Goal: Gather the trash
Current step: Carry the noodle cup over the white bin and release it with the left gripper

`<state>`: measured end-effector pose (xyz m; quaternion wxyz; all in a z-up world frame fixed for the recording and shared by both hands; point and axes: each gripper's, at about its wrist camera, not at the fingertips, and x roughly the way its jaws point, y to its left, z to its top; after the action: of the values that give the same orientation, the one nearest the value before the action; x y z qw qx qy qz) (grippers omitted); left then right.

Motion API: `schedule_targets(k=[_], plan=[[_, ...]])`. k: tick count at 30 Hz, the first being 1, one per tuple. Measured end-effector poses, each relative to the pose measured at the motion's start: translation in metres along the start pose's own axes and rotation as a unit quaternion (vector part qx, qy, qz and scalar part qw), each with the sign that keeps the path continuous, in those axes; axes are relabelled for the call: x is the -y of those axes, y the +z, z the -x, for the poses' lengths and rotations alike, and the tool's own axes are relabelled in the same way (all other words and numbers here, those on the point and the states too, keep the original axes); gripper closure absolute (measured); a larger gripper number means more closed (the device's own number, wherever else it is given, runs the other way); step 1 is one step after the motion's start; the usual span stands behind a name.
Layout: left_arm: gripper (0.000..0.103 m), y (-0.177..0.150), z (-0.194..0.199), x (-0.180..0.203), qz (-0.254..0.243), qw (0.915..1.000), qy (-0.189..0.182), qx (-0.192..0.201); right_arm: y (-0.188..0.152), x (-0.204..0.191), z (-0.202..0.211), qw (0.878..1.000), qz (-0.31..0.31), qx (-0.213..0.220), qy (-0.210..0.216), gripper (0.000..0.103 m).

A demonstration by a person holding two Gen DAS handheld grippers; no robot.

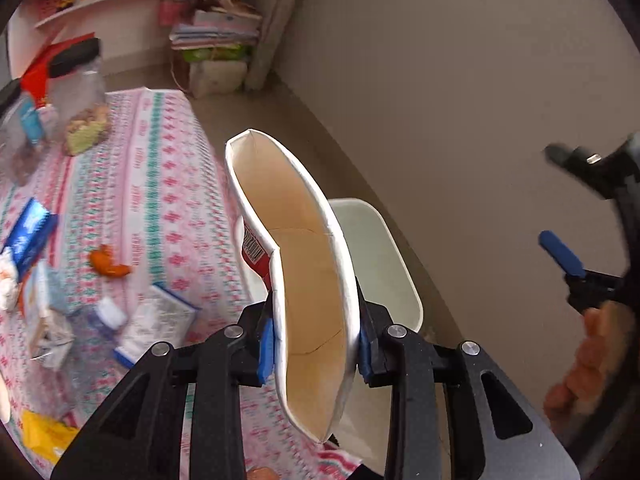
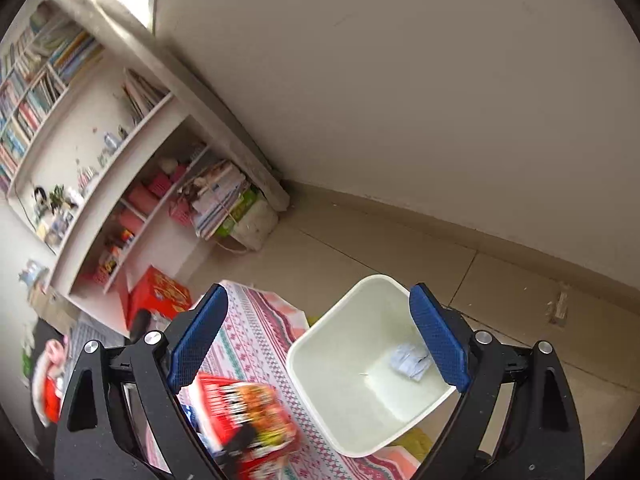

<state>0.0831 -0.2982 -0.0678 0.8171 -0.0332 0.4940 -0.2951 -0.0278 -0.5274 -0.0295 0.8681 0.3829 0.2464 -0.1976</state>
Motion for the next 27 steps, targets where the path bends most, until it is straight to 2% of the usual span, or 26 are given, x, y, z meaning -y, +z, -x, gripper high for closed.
schedule_targets(k=[3, 5, 6, 10, 14, 15, 17, 19, 22, 25, 27], plan=[[0.067, 0.002, -0.019, 0.015, -0.002, 0.9999, -0.004, -0.012, 0.003, 0.001, 0.000, 1.000, -0.003, 0.006, -0.004, 0.015], [0.045, 0.002, -0.029, 0.020, -0.001, 0.9998, 0.001, -0.021, 0.005, 0.005, 0.000, 1.000, -0.011, 0.005, 0.000, 0.014], [0.042, 0.001, -0.031, 0.022, 0.002, 0.9998, 0.009, -0.019, 0.006, 0.007, -0.001, 1.000, -0.017, 0.003, 0.003, 0.014], [0.038, -0.003, -0.028, 0.023, -0.007, 0.9995, 0.028, -0.012, 0.008, 0.010, -0.003, 1.000, -0.027, -0.003, 0.010, 0.014], [0.032, -0.004, -0.011, 0.013, -0.015, 0.9975, 0.068, 0.012, 0.003, -0.007, -0.002, 1.000, 0.008, 0.004, 0.001, 0.014], [0.030, -0.003, -0.003, 0.008, -0.017, 0.9958, 0.086, 0.024, 0.001, -0.011, -0.001, 1.000, 0.019, 0.008, -0.003, 0.014], [0.019, -0.006, 0.010, 0.002, -0.024, 0.9913, 0.123, 0.039, -0.004, -0.024, 0.000, 0.999, 0.048, 0.017, -0.012, 0.014], [0.015, -0.013, 0.024, -0.005, -0.036, 0.9825, 0.174, 0.055, -0.010, -0.037, 0.003, 0.997, 0.073, 0.027, -0.018, 0.014], [0.014, -0.026, 0.043, -0.021, -0.046, 0.9716, 0.221, 0.070, -0.023, -0.062, 0.007, 0.992, 0.117, 0.039, -0.022, 0.014], [0.014, -0.039, 0.056, -0.046, -0.045, 0.9629, 0.259, 0.060, -0.045, -0.094, 0.011, 0.982, 0.178, 0.056, -0.015, 0.007], [0.014, -0.049, 0.067, -0.069, -0.038, 0.9560, 0.286, 0.055, -0.058, -0.107, 0.013, 0.976, 0.209, 0.063, -0.009, 0.007]])
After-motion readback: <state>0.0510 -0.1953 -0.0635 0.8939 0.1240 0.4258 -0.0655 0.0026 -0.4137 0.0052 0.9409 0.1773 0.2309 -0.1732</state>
